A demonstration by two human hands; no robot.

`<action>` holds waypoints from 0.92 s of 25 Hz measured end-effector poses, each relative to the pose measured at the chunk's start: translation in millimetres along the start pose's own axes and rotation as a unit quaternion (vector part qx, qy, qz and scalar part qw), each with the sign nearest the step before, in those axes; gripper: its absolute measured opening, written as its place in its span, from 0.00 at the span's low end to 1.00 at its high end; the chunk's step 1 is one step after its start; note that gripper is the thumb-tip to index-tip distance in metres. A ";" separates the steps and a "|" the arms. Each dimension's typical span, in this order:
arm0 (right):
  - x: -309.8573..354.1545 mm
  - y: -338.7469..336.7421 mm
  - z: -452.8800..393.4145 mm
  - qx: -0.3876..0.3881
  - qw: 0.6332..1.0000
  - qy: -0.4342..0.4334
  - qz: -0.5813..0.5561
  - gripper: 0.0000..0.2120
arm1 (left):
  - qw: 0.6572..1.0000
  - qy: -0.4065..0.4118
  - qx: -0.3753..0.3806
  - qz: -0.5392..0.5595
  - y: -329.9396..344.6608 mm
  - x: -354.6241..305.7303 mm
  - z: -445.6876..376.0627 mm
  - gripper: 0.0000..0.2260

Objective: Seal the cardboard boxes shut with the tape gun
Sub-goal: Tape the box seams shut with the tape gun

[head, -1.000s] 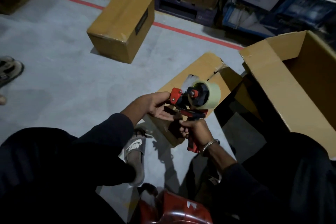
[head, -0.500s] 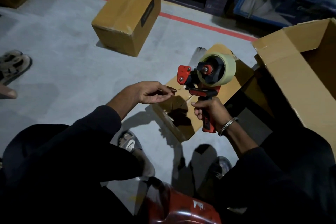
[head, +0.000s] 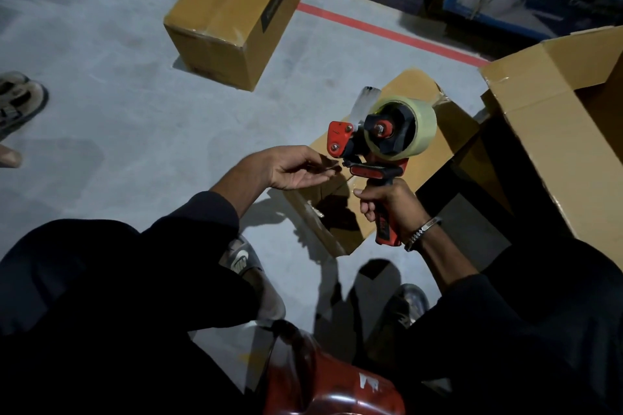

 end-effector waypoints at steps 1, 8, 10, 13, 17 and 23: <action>-1.8 -1.3 -1.0 0.001 1.000 0.001 0.000 0.13 | 1.000 0.011 -0.029 0.002 -8.7 -3.4 0.3 0.08; -46.2 5.3 -5.2 0.023 0.996 0.042 0.071 0.03 | 0.959 0.053 -0.165 -0.226 -49.4 -38.2 -1.8 0.11; -62.3 5.6 -7.1 0.017 0.994 0.050 0.090 0.12 | 0.948 0.035 -0.181 -0.259 -60.2 -36.0 -1.7 0.12; -70.4 5.3 -8.1 0.012 0.990 0.044 0.130 0.10 | 0.933 0.026 -0.187 -0.306 -70.6 -31.0 -8.5 0.12; -82.5 2.2 -18.6 -0.007 0.986 0.039 0.162 0.07 | 0.914 0.069 -0.213 -0.338 -85.8 -42.7 -14.5 0.08; -107.8 -16.3 -13.8 -0.028 0.948 0.085 0.305 0.09 | 0.878 0.102 -0.284 -0.372 -145.6 -71.7 -12.9 0.05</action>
Point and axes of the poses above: each hand's wrist, its own z-axis away from the middle knuckle, its own y-axis out of the palm, x = y × z, the point moved 10 cm from there along -z, towards the middle knuckle, and after that the axes turned 3 degrees about y, right-handed, at the moved point
